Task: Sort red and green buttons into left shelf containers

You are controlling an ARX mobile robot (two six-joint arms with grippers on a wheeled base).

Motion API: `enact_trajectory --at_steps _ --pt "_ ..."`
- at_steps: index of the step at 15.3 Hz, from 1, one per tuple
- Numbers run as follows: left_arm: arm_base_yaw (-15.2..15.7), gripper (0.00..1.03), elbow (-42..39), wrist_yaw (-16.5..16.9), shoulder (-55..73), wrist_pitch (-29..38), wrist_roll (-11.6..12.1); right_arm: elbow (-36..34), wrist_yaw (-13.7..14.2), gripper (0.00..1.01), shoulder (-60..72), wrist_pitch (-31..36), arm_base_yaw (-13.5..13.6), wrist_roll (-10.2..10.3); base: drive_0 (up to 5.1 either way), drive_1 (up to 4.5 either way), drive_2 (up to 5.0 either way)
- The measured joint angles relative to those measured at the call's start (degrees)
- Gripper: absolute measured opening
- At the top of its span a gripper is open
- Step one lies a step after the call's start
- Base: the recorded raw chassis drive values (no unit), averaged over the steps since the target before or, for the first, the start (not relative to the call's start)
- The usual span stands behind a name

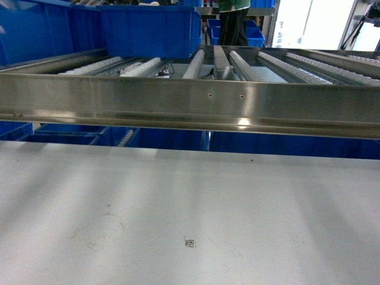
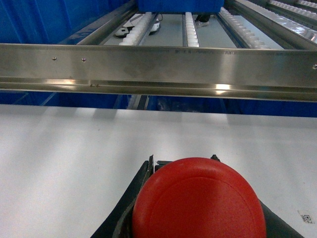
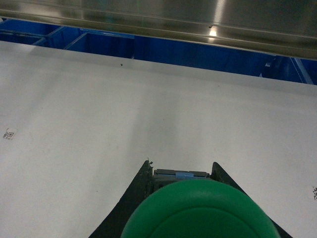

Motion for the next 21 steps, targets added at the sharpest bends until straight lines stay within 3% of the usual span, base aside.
enact_trajectory --at_steps 2,21 --pt "0.0 0.29 -0.02 0.0 0.0 -0.02 0.0 0.0 0.0 0.27 0.0 0.0 0.0 0.0 0.0 0.0 0.0" --pt "0.07 0.29 -0.07 0.04 -0.11 0.0 0.0 -0.02 0.26 0.27 -0.02 0.11 -0.02 0.0 -4.6 0.88 3.9"
